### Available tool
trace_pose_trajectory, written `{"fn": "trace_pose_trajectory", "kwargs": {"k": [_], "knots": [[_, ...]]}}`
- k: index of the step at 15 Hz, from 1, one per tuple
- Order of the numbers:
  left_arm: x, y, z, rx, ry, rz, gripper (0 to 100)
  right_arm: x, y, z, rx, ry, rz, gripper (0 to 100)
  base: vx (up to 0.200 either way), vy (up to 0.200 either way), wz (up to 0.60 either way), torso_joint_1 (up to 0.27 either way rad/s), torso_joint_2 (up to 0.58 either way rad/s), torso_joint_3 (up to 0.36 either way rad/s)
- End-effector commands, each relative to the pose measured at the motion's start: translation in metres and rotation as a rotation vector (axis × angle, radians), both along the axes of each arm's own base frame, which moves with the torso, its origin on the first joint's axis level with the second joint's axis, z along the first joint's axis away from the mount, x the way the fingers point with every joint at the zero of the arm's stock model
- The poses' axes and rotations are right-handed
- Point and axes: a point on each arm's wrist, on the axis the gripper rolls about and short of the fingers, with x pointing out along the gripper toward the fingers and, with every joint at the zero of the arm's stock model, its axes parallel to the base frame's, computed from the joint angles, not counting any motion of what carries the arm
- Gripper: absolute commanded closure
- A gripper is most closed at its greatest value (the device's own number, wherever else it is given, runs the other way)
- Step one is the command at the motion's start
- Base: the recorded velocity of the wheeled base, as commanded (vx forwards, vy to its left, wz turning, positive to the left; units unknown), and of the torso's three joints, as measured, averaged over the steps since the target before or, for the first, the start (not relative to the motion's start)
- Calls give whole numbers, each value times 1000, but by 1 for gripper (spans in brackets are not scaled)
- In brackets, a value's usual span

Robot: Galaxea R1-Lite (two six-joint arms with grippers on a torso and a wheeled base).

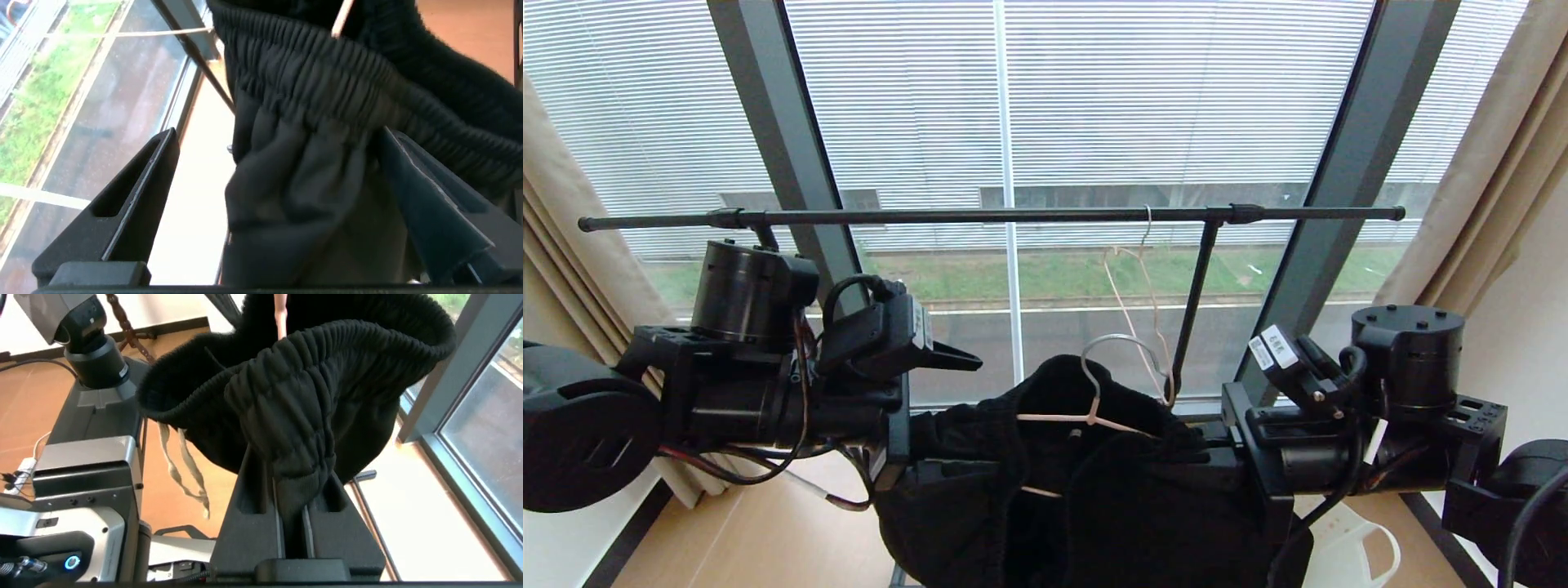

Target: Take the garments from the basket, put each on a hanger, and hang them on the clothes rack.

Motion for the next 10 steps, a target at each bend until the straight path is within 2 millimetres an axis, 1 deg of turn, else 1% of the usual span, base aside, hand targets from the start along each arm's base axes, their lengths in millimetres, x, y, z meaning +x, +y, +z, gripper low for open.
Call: {"fn": "trace_pose_trajectory", "kwargs": {"k": [1, 5, 7, 10], "knots": [[19, -9, -7, 7, 17, -1, 0, 3, -1, 1, 2, -15, -3, 100, 0, 0, 0, 0, 0, 0], [39, -18, -14, 11, 24, 0, 0, 13, -3, 1, 18, -57, 36, 100, 0, 0, 0, 0, 0, 0], [44, -20, -13, 10, 20, 3, 0, 13, -4, 2, 22, -63, 42, 100, 0, 0, 0, 0, 0, 0], [46, -15, -14, 12, 20, 19, 0, 13, -5, 2, 19, -85, 43, 100, 0, 0, 0, 0, 0, 0]]}}
